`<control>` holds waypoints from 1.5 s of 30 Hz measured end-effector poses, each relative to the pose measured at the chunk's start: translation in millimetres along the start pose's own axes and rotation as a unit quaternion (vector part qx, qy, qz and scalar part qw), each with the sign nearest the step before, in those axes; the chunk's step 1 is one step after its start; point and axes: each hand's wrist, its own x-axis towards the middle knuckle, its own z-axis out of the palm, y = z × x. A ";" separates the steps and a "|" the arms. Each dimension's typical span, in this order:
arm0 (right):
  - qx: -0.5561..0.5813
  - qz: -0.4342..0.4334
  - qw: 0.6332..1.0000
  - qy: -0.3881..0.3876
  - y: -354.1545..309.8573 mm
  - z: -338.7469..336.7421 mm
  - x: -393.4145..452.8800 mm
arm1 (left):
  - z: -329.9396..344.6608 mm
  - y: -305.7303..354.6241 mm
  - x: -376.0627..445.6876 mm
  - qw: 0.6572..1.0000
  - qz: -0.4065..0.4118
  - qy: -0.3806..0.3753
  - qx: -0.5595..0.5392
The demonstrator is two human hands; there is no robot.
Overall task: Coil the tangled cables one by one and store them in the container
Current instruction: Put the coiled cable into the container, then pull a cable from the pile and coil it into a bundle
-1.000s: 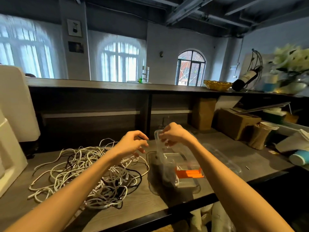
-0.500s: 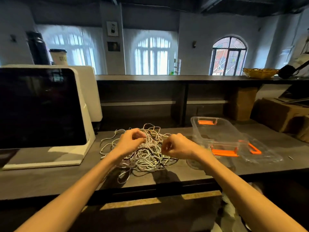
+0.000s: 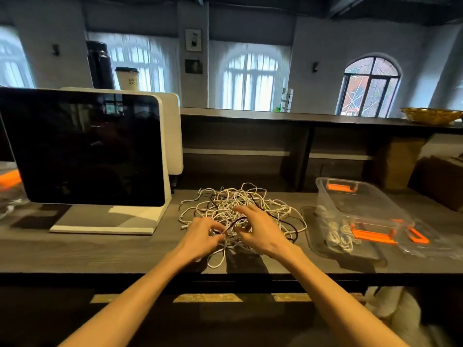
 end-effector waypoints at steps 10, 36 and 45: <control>0.033 -0.063 0.989 0.127 -12.1 -41.3 34.8 | -31.5 19.6 26.4 0.969 0.071 0.067 -0.228; -0.078 -0.104 0.974 0.185 -46.9 -127.8 13.1 | -111.7 89.1 12.3 0.892 -0.080 -0.111 -0.430; -0.199 -0.187 0.946 0.175 -67.3 -132.6 -4.7 | -121.5 108.4 -11.7 0.884 -0.122 -0.086 -0.443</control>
